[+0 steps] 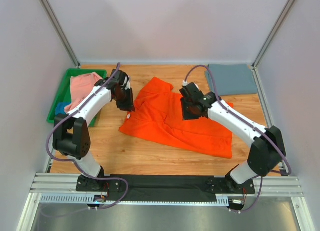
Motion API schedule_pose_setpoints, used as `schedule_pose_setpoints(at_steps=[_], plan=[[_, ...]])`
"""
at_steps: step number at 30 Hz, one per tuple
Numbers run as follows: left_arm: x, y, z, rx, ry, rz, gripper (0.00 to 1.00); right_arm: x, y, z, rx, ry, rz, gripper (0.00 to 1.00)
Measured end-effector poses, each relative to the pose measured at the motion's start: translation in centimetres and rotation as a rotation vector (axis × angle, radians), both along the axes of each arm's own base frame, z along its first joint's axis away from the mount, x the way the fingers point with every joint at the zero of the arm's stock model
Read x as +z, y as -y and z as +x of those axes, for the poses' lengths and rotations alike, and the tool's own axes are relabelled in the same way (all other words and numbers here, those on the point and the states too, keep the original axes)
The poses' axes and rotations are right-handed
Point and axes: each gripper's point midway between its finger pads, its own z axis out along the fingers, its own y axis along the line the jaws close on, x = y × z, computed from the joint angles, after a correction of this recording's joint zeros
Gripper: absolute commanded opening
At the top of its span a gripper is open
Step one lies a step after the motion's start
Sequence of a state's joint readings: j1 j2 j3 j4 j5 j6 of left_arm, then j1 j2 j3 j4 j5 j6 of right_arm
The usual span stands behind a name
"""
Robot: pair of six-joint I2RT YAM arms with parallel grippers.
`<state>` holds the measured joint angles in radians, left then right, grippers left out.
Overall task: Fold and stack the t-shirts
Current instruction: Fold the tshirt
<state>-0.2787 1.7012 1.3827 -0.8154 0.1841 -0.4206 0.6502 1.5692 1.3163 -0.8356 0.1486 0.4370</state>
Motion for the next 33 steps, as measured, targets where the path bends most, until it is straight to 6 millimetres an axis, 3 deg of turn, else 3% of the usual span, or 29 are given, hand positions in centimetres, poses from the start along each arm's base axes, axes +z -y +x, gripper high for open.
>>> schedule_pose_setpoints(at_steps=[2, 5, 8, 10, 14, 17, 27, 30, 31, 33], plan=[[-0.8, 0.3, -1.9, -0.018, -0.026, -0.017, 0.32, -1.5, 2.4, -2.2, -0.06, -0.058, -0.018, 0.29], [-3.0, 0.5, -3.6, -0.034, -0.093, -0.008, 0.31, -5.3, 6.0, -5.2, -0.152, -0.163, -0.065, 0.27], [-5.3, 0.4, -4.1, -0.03, -0.162, 0.018, 0.3, -9.0, 9.1, -8.2, -0.243, -0.262, -0.109, 0.26], [-7.1, 0.1, -4.4, -0.012, -0.207, 0.041, 0.3, -10.3, 10.7, -9.7, -0.296, -0.301, -0.129, 0.26], [-10.3, -2.2, -6.4, 0.062, -0.312, 0.161, 0.28, -11.2, 12.5, -10.8, -0.373, -0.292, -0.133, 0.26], [-10.6, -3.3, -7.8, 0.106, -0.361, 0.217, 0.26, -12.7, 13.5, -11.8, -0.423, -0.303, -0.129, 0.25], [-10.3, -6.4, -11.8, 0.187, -0.434, 0.353, 0.3, -12.9, 13.7, -11.9, -0.549, -0.297, -0.087, 0.26], [-9.5, -6.6, -12.9, 0.205, -0.439, 0.344, 0.37, -12.7, 13.6, -11.8, -0.552, -0.295, -0.074, 0.3], [-8.8, -6.5, -13.0, 0.209, -0.428, 0.326, 0.47, -12.5, 13.4, -11.9, -0.544, -0.295, -0.063, 0.31], [-6.9, -5.7, -12.7, 0.207, -0.374, 0.261, 0.52, -11.9, 13.0, -11.7, -0.517, -0.287, -0.031, 0.34]])
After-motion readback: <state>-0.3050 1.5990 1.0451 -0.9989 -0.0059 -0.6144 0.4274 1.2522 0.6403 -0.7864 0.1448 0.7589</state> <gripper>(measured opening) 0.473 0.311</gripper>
